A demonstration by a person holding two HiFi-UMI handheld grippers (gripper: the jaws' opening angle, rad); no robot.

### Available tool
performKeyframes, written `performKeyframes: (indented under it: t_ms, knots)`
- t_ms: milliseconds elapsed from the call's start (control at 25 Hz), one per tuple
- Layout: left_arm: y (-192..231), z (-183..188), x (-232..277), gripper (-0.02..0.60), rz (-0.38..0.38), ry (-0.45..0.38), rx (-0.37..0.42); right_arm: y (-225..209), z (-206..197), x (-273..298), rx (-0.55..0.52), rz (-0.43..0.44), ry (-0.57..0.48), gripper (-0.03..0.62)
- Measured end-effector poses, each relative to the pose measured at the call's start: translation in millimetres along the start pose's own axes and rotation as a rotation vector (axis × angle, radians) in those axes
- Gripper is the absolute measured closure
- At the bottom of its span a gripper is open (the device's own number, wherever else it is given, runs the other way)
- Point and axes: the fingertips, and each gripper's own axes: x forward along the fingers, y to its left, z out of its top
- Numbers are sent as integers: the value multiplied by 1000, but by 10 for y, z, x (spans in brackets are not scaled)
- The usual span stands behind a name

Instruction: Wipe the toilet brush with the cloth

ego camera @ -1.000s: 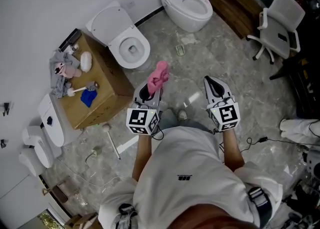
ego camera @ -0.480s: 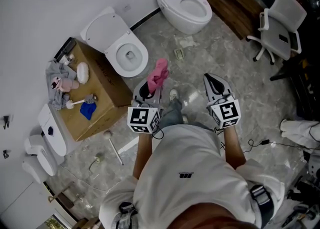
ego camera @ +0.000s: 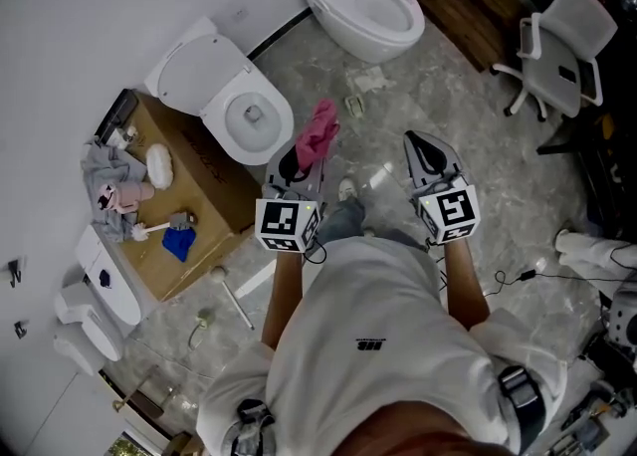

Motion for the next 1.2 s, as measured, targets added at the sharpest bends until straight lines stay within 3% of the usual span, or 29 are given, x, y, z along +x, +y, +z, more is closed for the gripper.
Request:
performKeyframes:
  t_ms: [480, 760, 1200]
  knots:
    - [795, -329, 960, 495, -46, 60, -41, -295, -262, 1070, 1, -32, 98, 599]
    - [1071, -782, 1503, 495, -26, 95, -88, -525, -782, 1570, 6, -24, 169, 599]
    - [1457, -1766, 2269, 495, 41, 188, -152, -824, -1876, 2399, 106, 12, 252, 598]
